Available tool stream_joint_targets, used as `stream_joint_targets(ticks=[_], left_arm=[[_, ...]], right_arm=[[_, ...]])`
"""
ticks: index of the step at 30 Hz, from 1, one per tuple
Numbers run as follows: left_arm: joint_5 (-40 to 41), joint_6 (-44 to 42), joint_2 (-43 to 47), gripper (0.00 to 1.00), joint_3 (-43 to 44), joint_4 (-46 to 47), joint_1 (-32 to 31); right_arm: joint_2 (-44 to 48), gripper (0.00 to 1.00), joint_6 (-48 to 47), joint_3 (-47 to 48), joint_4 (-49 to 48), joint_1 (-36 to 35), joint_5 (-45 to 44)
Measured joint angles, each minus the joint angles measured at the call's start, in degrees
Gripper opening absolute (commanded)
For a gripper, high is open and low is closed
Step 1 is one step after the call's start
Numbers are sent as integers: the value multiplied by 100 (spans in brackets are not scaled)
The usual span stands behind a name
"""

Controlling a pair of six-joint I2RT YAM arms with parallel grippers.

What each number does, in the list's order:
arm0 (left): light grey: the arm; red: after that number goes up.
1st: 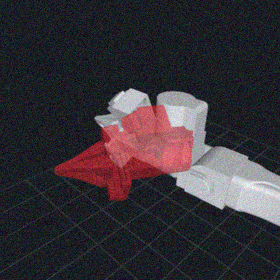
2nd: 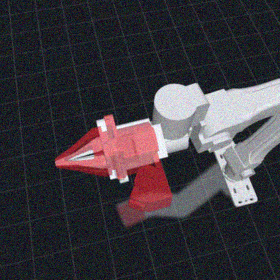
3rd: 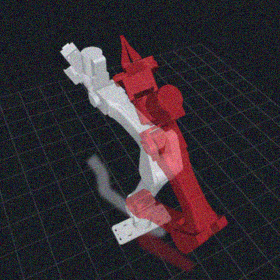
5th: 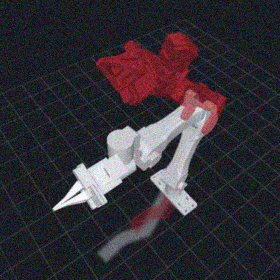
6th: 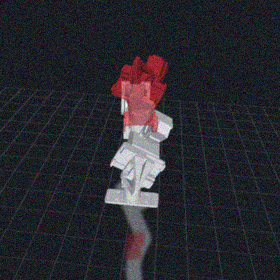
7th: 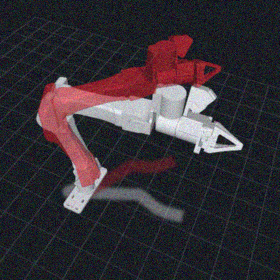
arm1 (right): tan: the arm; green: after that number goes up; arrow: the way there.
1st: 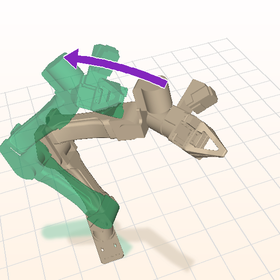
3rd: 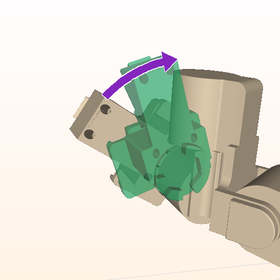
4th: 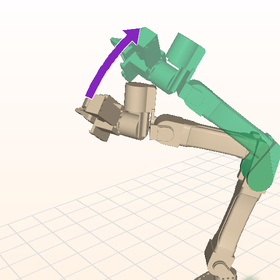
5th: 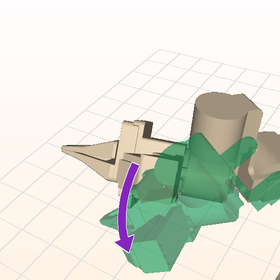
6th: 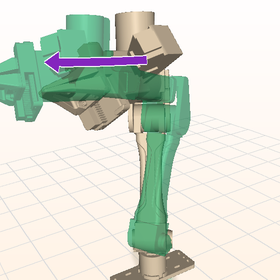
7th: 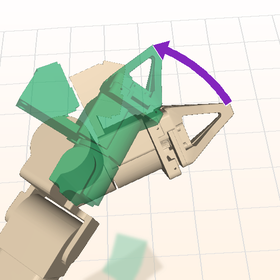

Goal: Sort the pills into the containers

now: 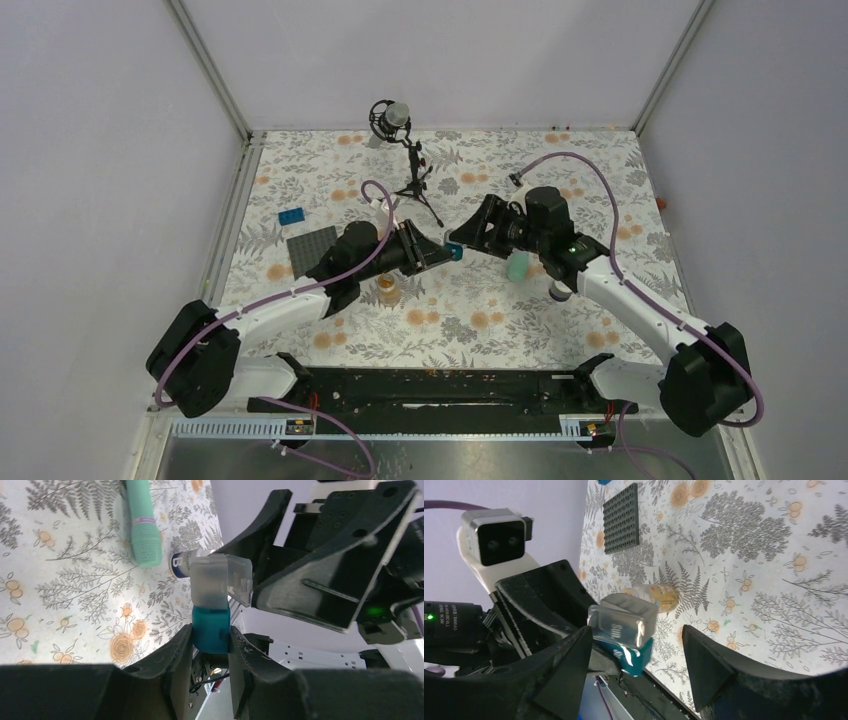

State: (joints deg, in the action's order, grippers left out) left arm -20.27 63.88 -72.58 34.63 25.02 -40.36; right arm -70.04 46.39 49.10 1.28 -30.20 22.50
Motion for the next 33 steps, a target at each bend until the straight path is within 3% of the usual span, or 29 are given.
stream_joint_targets(ticks=[9,18,27,33], left_arm=[[-151,-197,140,0,170,35,59],[-129,-542,162,0,313,-446,94],[22,-1016,157,0,579,-1073,94],[136,-1143,151,0,588,-1268,94]], right_arm=[[494,59,-247,-136,243,299,-223],[706,89,-446,-136,435,256,-402],[-66,93,-1036,1469,1421,-833,-1912],[-817,86,-1342,1952,1873,-1119,-2662]])
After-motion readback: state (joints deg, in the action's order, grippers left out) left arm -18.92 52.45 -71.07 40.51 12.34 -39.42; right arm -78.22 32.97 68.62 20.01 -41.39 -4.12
